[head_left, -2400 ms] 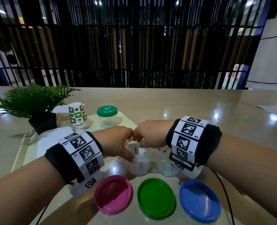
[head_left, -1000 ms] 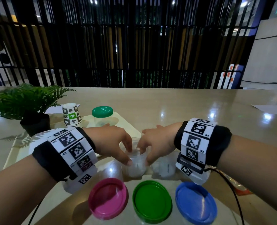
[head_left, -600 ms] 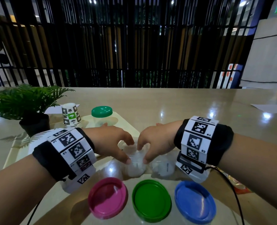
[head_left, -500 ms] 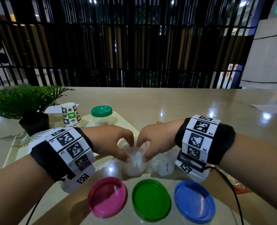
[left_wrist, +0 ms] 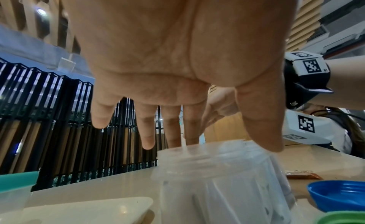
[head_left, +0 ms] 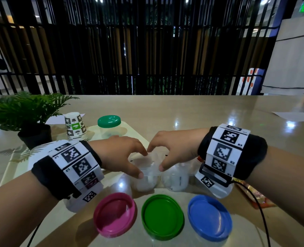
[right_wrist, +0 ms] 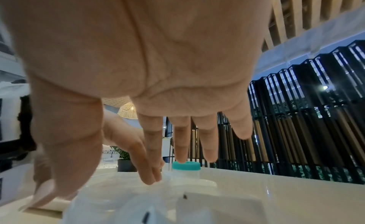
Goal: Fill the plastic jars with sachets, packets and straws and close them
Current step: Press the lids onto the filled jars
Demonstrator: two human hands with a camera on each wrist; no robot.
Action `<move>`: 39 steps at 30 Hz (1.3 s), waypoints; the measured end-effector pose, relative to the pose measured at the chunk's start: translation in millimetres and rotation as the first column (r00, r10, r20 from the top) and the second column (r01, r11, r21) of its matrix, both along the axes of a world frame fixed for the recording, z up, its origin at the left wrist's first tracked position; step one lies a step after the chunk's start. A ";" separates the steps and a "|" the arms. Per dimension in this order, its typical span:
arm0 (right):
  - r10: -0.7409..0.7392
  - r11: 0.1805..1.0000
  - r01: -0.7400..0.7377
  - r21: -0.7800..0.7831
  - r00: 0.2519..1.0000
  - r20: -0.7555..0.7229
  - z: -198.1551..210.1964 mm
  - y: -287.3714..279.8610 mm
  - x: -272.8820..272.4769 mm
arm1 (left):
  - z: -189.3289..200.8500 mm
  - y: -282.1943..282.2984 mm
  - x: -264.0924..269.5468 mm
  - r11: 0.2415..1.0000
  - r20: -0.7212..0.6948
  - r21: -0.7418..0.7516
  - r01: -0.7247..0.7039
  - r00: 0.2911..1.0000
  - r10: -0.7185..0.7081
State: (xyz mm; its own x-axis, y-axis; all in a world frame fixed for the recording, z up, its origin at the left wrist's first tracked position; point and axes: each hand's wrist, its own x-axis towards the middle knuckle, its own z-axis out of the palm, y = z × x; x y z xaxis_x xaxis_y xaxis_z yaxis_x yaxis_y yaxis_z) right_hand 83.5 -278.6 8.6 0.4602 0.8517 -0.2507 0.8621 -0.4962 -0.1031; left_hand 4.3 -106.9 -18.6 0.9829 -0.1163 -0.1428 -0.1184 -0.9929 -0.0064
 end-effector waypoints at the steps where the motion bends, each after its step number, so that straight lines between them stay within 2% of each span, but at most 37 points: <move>1: -0.014 1.000 0.013 0.010 1.000 0.011 0.3 -2.3 1.3 | 0.6 -1.5 0.0 1.000 0.004 -0.020 -0.001 1.000 0.001; 5: -0.083 0.996 0.083 0.044 0.997 -0.002 1.4 -24.2 13.0 | 5.4 -0.9 -8.7 0.994 0.056 -0.108 -0.028 0.998 0.035; 8: -0.130 0.991 0.131 0.008 0.990 -0.060 -4.3 -45.3 21.7 | 7.4 6.3 -24.3 0.988 0.092 -0.129 -0.090 0.990 0.102; 11: -0.163 0.987 0.161 -0.027 0.980 -0.113 -14.9 -53.8 23.9 | 6.1 3.0 -40.9 0.980 0.015 -0.010 -0.200 0.980 0.200; 14: -0.175 0.985 0.175 -0.004 0.982 -0.070 -19.6 -51.9 26.2 | -5.5 -6.3 -54.4 0.959 -0.111 0.136 -0.248 0.958 0.263; 19: -0.176 0.984 0.177 0.009 0.982 -0.062 -21.4 -52.4 29.5 | -30.4 -18.2 -67.2 0.958 -0.271 0.209 -0.194 0.930 0.247; 21: -0.172 0.985 0.174 0.020 0.983 -0.056 -22.9 -53.8 28.9 | -36.2 -23.3 -70.0 0.956 -0.260 0.243 -0.165 0.938 0.228; 24: -0.165 0.985 0.167 0.036 0.985 -0.049 -24.9 -55.4 28.4 | -37.2 -30.0 -71.0 0.969 -0.230 0.212 -0.126 0.957 0.175; 27: -0.161 0.986 0.163 0.046 0.986 -0.048 -26.0 -55.9 29.6 | -26.5 -24.9 -70.6 0.992 -0.285 0.090 -0.087 0.952 0.109; 30: -0.163 0.985 0.166 0.055 0.985 -0.046 -26.4 -56.3 29.7 | -3.0 -12.4 -70.6 0.959 -0.279 -0.224 -0.173 0.954 0.107; 33: -0.158 0.985 0.160 0.062 0.987 -0.037 -27.4 -56.9 30.0 | 15.9 -7.2 -64.3 0.784 -0.107 -0.597 -0.168 0.986 0.130; 36: -0.156 0.985 0.157 0.069 0.987 -0.027 -28.4 -57.4 30.5 | 17.8 -14.1 -42.8 0.689 0.140 -0.723 -0.052 0.965 0.220; 39: -0.155 0.984 0.158 0.079 0.987 -0.032 -29.0 -57.6 30.9 | 2.9 -22.6 -16.9 0.613 0.281 -0.790 0.015 0.898 0.339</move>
State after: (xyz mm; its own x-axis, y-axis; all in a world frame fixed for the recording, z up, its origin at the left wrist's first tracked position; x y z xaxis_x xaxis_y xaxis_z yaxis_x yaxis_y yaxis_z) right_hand 114.3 -336.2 -20.3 0.5836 0.7876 -0.1979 0.7709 -0.6139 -0.1697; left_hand -12.6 -129.5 -15.7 0.9435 0.1604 0.2900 -0.1187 -0.6534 0.7476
